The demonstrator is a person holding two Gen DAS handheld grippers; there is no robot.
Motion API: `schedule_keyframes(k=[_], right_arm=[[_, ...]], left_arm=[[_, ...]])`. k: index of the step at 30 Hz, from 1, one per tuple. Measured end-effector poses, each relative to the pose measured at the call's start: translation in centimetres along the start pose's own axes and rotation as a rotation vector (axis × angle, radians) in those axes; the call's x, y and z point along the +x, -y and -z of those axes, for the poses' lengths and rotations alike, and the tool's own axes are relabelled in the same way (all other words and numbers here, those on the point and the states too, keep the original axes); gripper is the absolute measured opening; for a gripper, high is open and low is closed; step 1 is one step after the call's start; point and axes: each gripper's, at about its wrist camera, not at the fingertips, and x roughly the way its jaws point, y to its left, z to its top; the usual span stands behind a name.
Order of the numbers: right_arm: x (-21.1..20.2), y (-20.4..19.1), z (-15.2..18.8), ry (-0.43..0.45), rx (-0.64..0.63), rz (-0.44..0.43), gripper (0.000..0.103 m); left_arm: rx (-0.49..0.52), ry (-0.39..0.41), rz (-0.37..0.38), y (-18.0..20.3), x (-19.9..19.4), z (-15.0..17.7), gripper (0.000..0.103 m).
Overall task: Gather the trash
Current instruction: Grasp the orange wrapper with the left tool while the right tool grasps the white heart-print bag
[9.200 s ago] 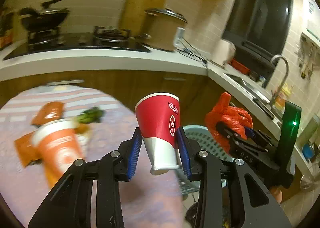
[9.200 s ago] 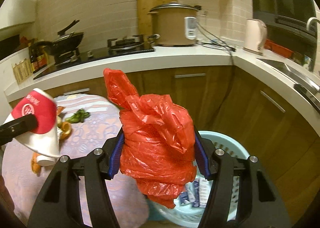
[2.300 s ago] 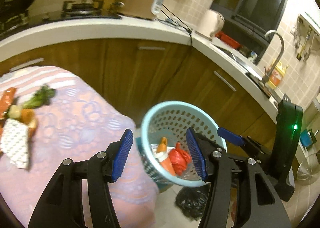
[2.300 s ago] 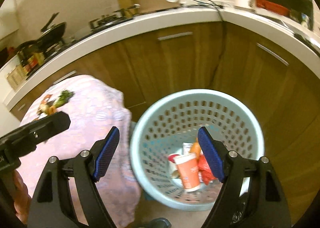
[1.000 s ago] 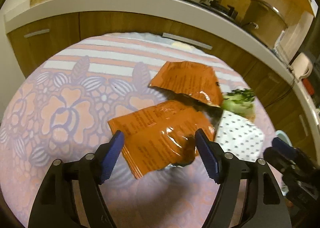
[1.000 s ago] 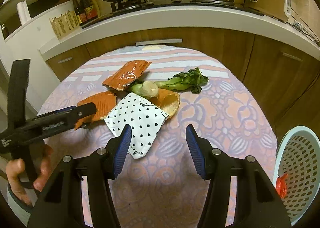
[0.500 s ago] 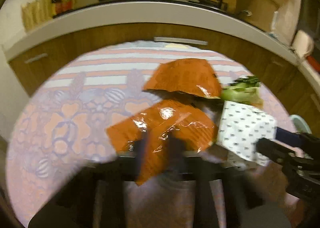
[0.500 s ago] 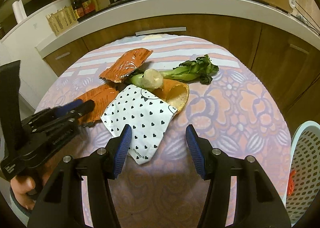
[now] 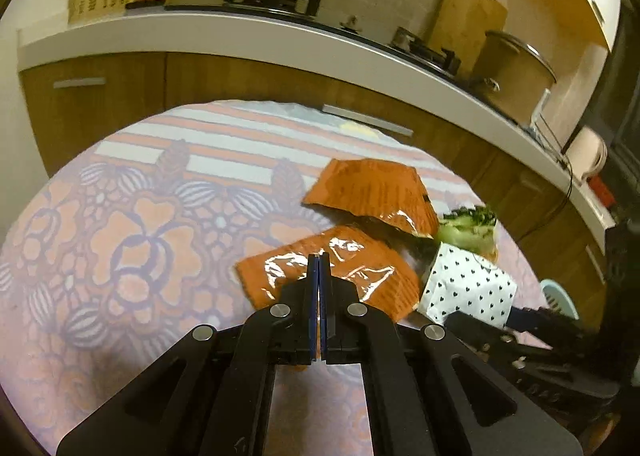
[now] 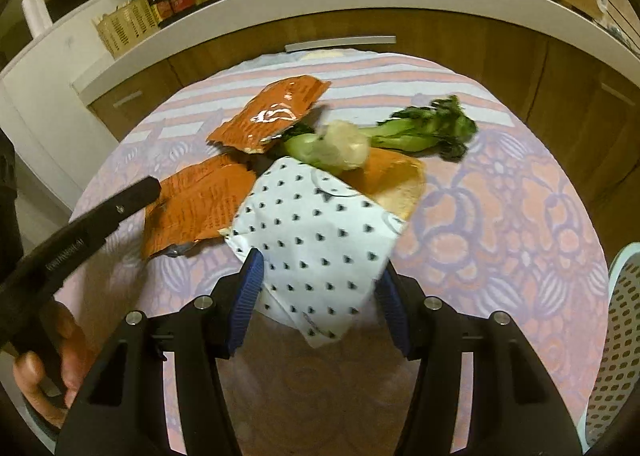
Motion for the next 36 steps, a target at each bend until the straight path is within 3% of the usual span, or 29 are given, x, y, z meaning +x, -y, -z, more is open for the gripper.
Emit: schedule_keyframes(k=[1, 2, 3, 4, 6, 9, 15, 18, 24, 26, 29, 30, 32, 33, 34, 36], right_arm=[[0.1, -0.4, 0.0, 0.008, -0.012, 0.011, 0.033], [0.1, -0.6, 0.0, 0.011, -0.021, 0.013, 0.027], [0.1, -0.7, 0.1, 0.015, -0.025, 0.009, 0.021], [0.0, -0.7, 0.2, 0.026, -0.024, -0.002, 0.019], [-0.3, -0.8, 0.4, 0.042, -0.028, -0.001, 0.015], [-1.1, -0.7, 0.9, 0.055, -0.045, 0.022, 0.014], [-3.2, 0.4, 2.0, 0.083, -0.077, 0.048, 0.013], [-3.2, 1.3, 2.0, 0.079, -0.057, 0.041, 0.013], [-2.8, 1.5, 2.2, 0.070, -0.048, 0.019, 0.013], [-2.8, 1.5, 2.2, 0.073, -0.044, 0.014, 0.013], [-2.9, 1.7, 2.3, 0.075, -0.036, 0.000, 0.013], [-3.0, 1.7, 2.4, 0.078, -0.036, -0.005, 0.013], [-3.3, 1.6, 2.5, 0.085, -0.043, -0.013, 0.013], [-3.5, 1.5, 2.6, 0.091, -0.050, -0.018, 0.013], [-3.8, 1.3, 2.7, 0.097, -0.057, -0.025, 0.013], [-4.4, 1.0, 2.8, 0.105, -0.068, -0.032, 0.013]], left_arm=[[-0.018, -0.002, 0.001, -0.4, -0.1, -0.1, 0.000], [-0.032, 0.001, -0.006, -0.7, -0.1, -0.2, 0.003], [-0.040, 0.002, -0.019, -0.9, -0.1, -0.3, 0.021], [-0.047, 0.006, -0.042, -1.2, -0.2, -0.4, 0.052], [-0.059, 0.016, -0.065, -1.4, -0.4, -0.5, 0.077], [-0.033, -0.035, -0.029, -0.8, 0.3, -0.3, 0.078], [0.152, -0.122, -0.071, 2.6, 1.9, 0.7, 0.079], [0.238, -0.154, -0.124, 4.0, 2.9, 1.0, 0.085], [0.294, -0.183, -0.136, 4.8, 3.9, 1.0, 0.092], [0.290, -0.172, -0.146, 4.8, 4.1, 0.8, 0.089], [0.258, -0.138, -0.142, 4.2, 3.9, 0.4, 0.068], [0.252, -0.126, -0.142, 4.0, 3.8, 0.3, 0.053], [0.243, -0.112, -0.123, 3.7, 3.4, 0.2, 0.038], [0.224, -0.112, -0.060, 3.5, 3.2, 0.1, 0.010], [0.206, -0.125, -0.025, 3.3, 3.0, 0.1, 0.001], [0.206, -0.109, -0.043, 3.5, 2.6, 0.3, 0.000]])
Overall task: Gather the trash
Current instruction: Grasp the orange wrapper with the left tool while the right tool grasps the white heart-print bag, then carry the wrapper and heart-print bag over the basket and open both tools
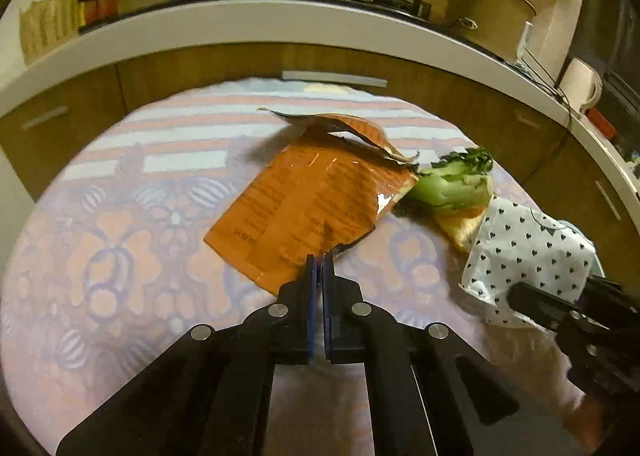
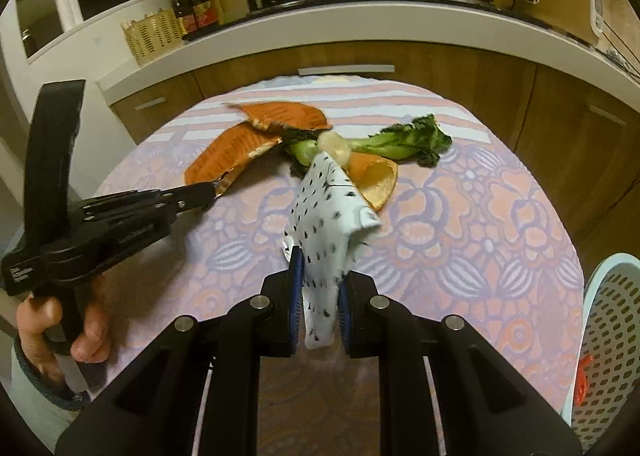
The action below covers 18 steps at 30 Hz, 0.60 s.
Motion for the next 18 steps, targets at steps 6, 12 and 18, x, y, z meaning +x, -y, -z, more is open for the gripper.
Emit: schedule_keyframes(k=[6, 12, 18], right_arm=[[-2.1, -0.9, -0.1, 0.034, -0.031, -0.018, 0.013], [-3.8, -1.7, -0.1, 0.070, -0.052, -0.032, 0.013], [-2.6, -2.4, 0.0, 0.028, -0.072, -0.043, 0.013]], left_arm=[[-0.032, 0.075, 0.022, -0.3, -2.9, 0.6, 0.000], [-0.072, 0.145, 0.057, -0.7, -5.9, 0.6, 0.000], [-0.067, 0.175, 0.075, -0.2, -7.5, 1.0, 0.000]])
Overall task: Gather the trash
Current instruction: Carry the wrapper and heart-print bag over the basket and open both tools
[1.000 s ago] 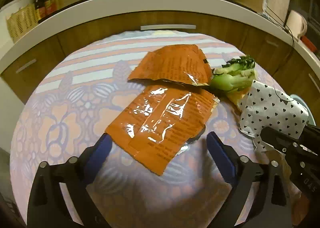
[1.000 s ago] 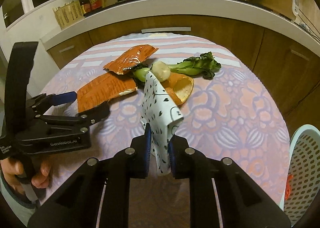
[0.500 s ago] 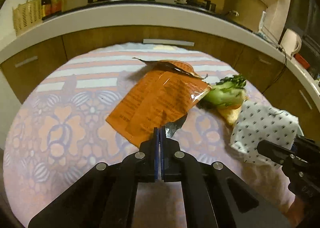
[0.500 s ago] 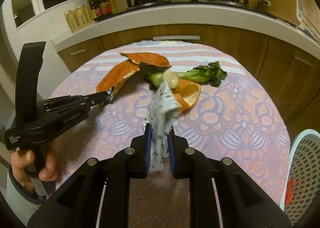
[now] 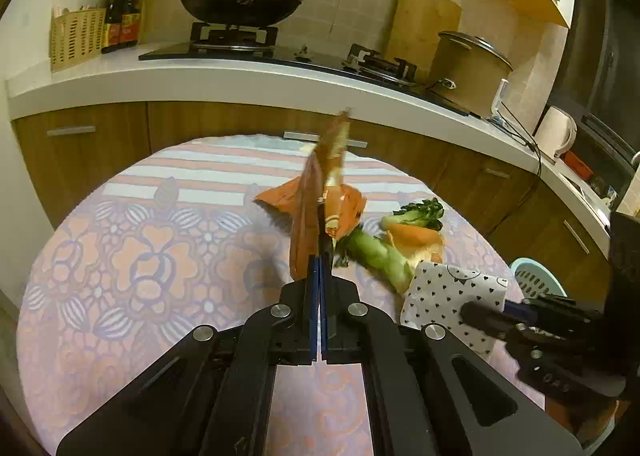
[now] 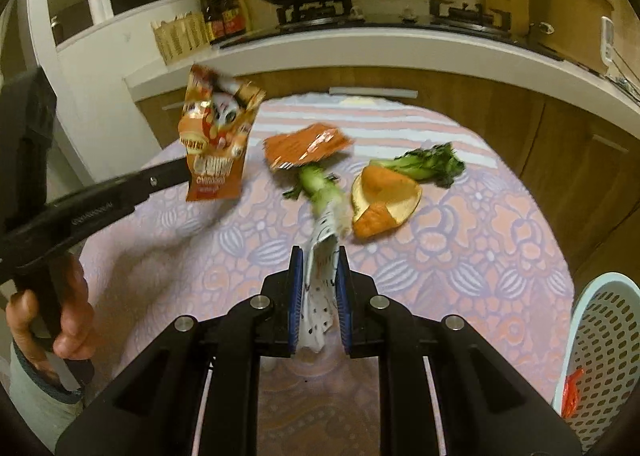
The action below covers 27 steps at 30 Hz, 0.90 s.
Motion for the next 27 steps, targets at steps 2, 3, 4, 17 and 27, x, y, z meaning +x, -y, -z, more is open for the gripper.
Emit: schedule_keyframes(k=[2, 3, 4, 17, 27], right_arm=[[0.1, -0.5, 0.1, 0.004, -0.011, -0.006, 0.013], [0.1, -0.7, 0.1, 0.004, -0.016, -0.005, 0.013], [0.3, -0.9, 0.0, 0.001, -0.018, 0.001, 0.014], [-0.7, 0.2, -0.6, 0.028, 0.017, 0.048, 0.005], [-7.8, 6.1, -0.3, 0.157, 0.121, 0.176, 0.005]], left_arm=[[-0.002, 0.000, -0.002, -0.2, -0.2, 0.4, 0.000], [-0.002, 0.000, -0.002, -0.4, -0.3, 0.5, 0.000], [-0.004, 0.000, -0.003, -0.5, -0.3, 0.6, 0.000], [-0.006, 0.037, 0.085, 0.4, -1.9, 0.4, 0.000], [0.079, 0.096, 0.202, 6.7, -2.7, -1.4, 0.000]])
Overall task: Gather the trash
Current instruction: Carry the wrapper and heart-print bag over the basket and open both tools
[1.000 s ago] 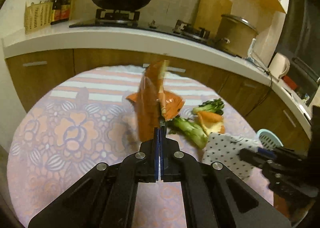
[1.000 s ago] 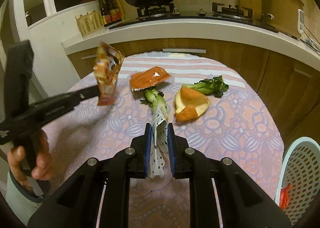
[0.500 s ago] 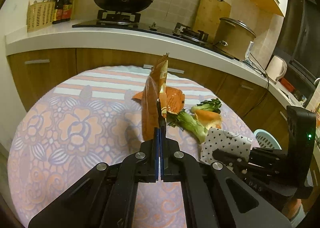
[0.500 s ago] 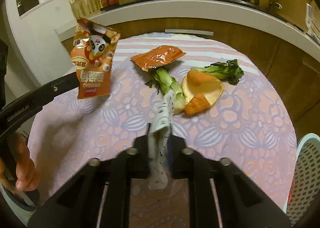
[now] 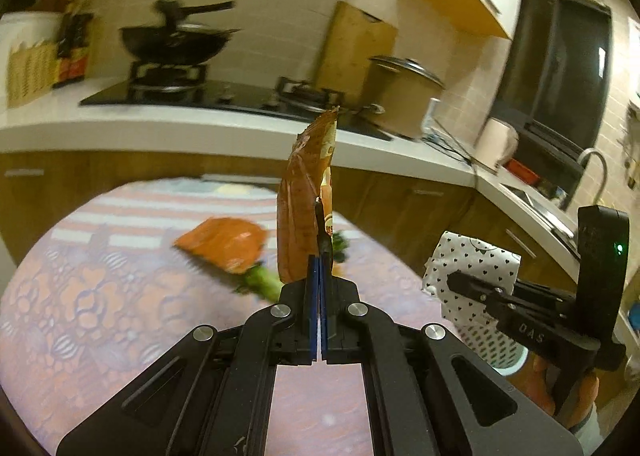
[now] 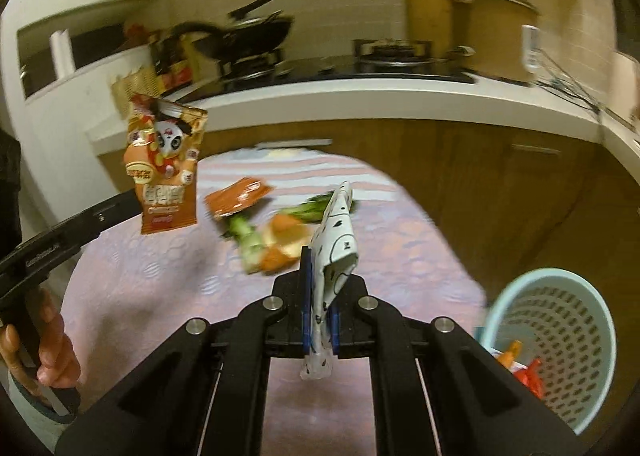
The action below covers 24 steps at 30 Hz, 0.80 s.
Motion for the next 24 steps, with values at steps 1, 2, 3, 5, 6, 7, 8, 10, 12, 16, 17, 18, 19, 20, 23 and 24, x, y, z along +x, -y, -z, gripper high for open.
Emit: schedule_keyframes(k=[1, 2, 3, 5, 6, 7, 8, 10, 12, 16, 17, 18, 19, 20, 23, 24], right_arm=[[-0.6, 1.0, 0.0, 0.009, 0.016, 0.013, 0.005], [-1.1, 2.0, 0.1, 0.017, 0.029, 0.027, 0.005], [-1.5, 3.0, 0.1, 0.024, 0.041, 0.043, 0.005], [-2.4, 4.8, 0.4, 0.036, 0.062, 0.071, 0.005], [-2.8, 5.5, 0.6, 0.040, 0.070, 0.080, 0.005], [-3.2, 6.6, 0.8, 0.046, 0.085, 0.094, 0.005], [-3.6, 7.4, 1.0, 0.049, 0.094, 0.106, 0.005], [-4.4, 9.4, 1.6, 0.055, 0.118, 0.141, 0.005], [-5.0, 10.8, 2.2, 0.058, 0.138, 0.161, 0.005], [-5.9, 14.2, 3.7, 0.054, 0.192, 0.201, 0.005], [-6.0, 15.0, 4.1, 0.051, 0.207, 0.212, 0.005], [-6.2, 15.6, 4.5, 0.047, 0.218, 0.219, 0.005], [-6.2, 16.5, 4.9, 0.039, 0.234, 0.229, 0.005], [-6.2, 17.3, 5.3, 0.030, 0.248, 0.239, 0.005], [-5.9, 19.4, 6.4, 0.002, 0.286, 0.262, 0.005], [-5.7, 20.2, 6.8, -0.008, 0.299, 0.266, 0.005]], left_arm=[[0.019, -0.003, 0.017, 1.2, 0.5, -0.2, 0.000], [0.031, -0.006, 0.029, 2.1, 0.8, -0.3, 0.000], [0.044, -0.010, 0.045, 3.1, 1.3, -0.3, 0.000], [0.060, -0.018, 0.077, 4.6, 2.0, -0.3, 0.000], [0.066, -0.023, 0.093, 5.4, 2.4, -0.3, 0.000], [0.074, -0.023, 0.108, 6.5, 2.9, -0.3, 0.000], [0.082, -0.022, 0.121, 7.3, 3.2, -0.3, 0.000], [0.096, -0.027, 0.151, 9.1, 4.0, -0.2, 0.000], [0.109, -0.045, 0.185, 11.1, 5.2, -0.1, 0.000], [0.138, -0.096, 0.234, 14.2, 7.7, 0.5, 0.000], [0.149, -0.112, 0.247, 15.1, 8.4, 0.8, 0.000], [0.161, -0.128, 0.259, 16.0, 9.2, 1.1, 0.000], [0.169, -0.140, 0.268, 16.5, 9.8, 1.2, 0.000], [0.177, -0.156, 0.279, 17.1, 10.5, 1.4, 0.000], [0.191, -0.216, 0.316, 19.1, 12.8, 2.4, 0.000], [0.195, -0.241, 0.329, 19.7, 13.7, 2.9, 0.000]])
